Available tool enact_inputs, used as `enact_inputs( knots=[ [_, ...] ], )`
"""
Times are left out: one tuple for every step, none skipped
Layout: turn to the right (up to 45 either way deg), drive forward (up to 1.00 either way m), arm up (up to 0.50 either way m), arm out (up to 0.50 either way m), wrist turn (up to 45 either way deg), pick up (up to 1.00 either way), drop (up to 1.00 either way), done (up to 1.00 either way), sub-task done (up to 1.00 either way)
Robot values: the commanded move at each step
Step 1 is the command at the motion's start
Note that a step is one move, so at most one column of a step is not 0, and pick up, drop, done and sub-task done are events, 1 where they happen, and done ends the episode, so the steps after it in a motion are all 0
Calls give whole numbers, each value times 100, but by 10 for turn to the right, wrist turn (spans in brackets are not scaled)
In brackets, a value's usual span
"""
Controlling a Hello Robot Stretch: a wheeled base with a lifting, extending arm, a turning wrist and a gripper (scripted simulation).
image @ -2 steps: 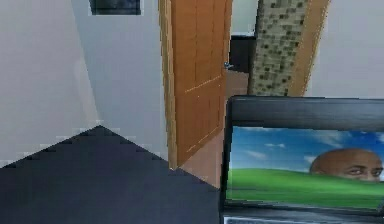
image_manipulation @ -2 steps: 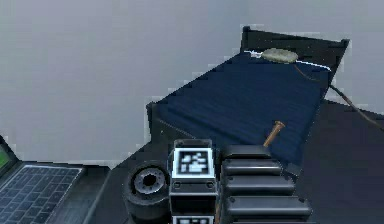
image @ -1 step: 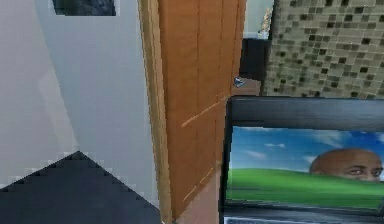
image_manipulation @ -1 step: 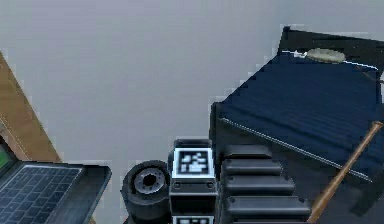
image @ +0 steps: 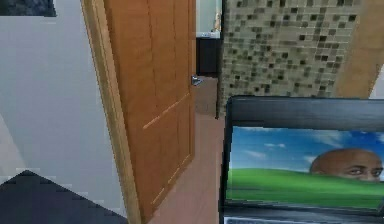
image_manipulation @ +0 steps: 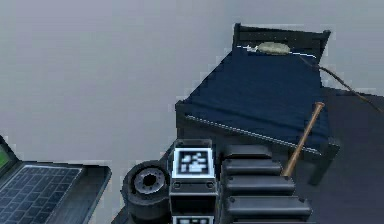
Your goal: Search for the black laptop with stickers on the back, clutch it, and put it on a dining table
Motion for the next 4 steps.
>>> enact_inputs(
  knots=[
    [0,100,0,0,0,0,0,0,0],
    [90,0,0,0,0,0,0,0,0],
    [0,15,0,0,0,0,0,0,0],
    [450,0,0,0,0,0,0,0,0]
  ],
)
